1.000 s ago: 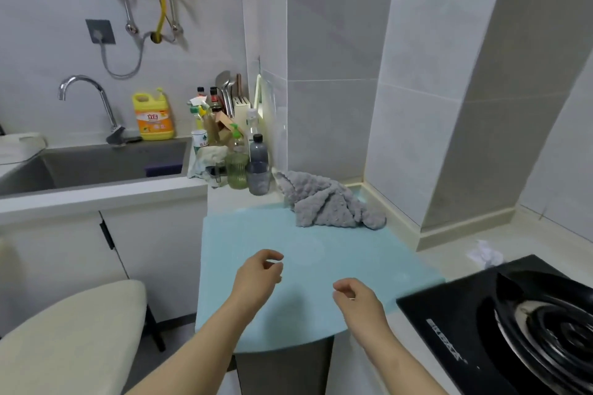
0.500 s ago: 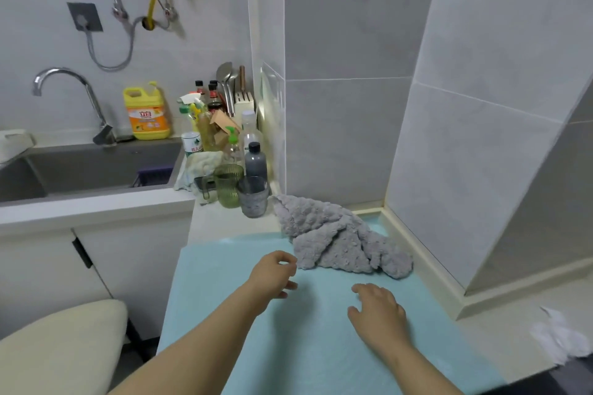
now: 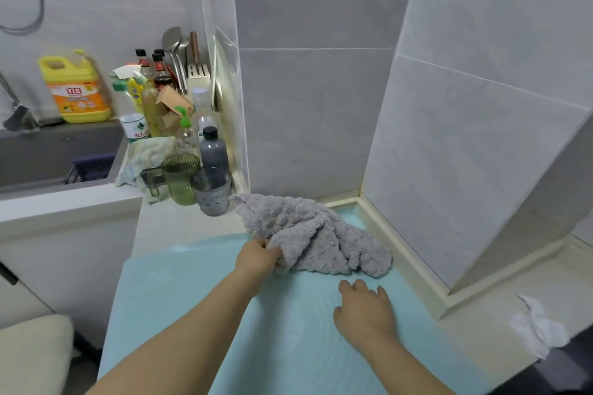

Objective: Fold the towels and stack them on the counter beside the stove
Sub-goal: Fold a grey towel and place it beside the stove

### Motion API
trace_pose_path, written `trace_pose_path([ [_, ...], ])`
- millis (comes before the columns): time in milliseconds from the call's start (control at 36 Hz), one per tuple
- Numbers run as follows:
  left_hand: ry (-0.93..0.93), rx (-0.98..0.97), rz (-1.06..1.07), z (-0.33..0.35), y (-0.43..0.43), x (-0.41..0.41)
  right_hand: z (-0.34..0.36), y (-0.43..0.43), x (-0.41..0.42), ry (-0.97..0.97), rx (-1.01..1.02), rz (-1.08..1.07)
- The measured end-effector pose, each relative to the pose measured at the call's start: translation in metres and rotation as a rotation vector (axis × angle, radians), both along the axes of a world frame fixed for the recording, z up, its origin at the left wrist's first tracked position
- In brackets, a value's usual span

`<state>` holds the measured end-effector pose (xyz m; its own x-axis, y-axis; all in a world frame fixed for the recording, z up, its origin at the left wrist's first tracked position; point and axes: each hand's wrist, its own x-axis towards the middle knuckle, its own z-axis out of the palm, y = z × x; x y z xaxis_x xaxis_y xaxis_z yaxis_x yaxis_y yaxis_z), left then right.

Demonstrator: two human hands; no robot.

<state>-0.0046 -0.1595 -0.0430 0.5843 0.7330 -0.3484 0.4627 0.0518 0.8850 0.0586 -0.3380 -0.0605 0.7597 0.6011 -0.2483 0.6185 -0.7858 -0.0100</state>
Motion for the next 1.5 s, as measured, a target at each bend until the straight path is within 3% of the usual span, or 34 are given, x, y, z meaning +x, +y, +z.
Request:
trace_pose_path([
  [250, -0.115, 0.275, -0.029, 0.056, 0.010, -0.048, -0.009, -0.012, -0.008, 0.006, 0.061, 0.014],
  [389, -0.298, 0.411, 0.039, 0.103, 0.008, -0.076, 0.000, -0.018, -0.009, 0.309, 0.157, -0.074],
  [500, -0.430, 0.359, 0.101, 0.129, 0.007, -0.092, 0.020, -0.004, -0.021, 0.536, 0.614, -0.201],
  [583, -0.500, 0.226, 0.075, 0.139, 0.005, -0.104, 0.045, 0.015, -0.040, 0.551, 0.963, -0.193],
  [667, -0.541, 0.129, -0.008, 0.142, 0.003, -0.118, 0.067, 0.033, -0.059, 0.587, 1.095, -0.078],
  [889, -0.480, -0.002, -0.290, 0.158, -0.002, -0.148, 0.114, 0.055, -0.090, 0.778, 1.041, 0.238],
  [972, -0.415, 0.016, -0.373, 0.165, -0.002, -0.154, 0.122, 0.054, -0.096, 0.982, 0.975, 0.342],
  [1167, -0.366, -0.071, -0.527, 0.169, 0.005, -0.165, 0.116, 0.041, -0.096, 1.348, 0.779, 0.347],
  [1278, -0.330, -0.105, -0.643, 0.168, 0.002, -0.167, 0.111, 0.039, -0.092, 1.525, 0.807, 0.299],
  [1500, -0.314, -0.035, -0.577, 0.173, 0.008, -0.163, 0.112, 0.044, -0.090, 1.081, 0.611, 0.385],
])
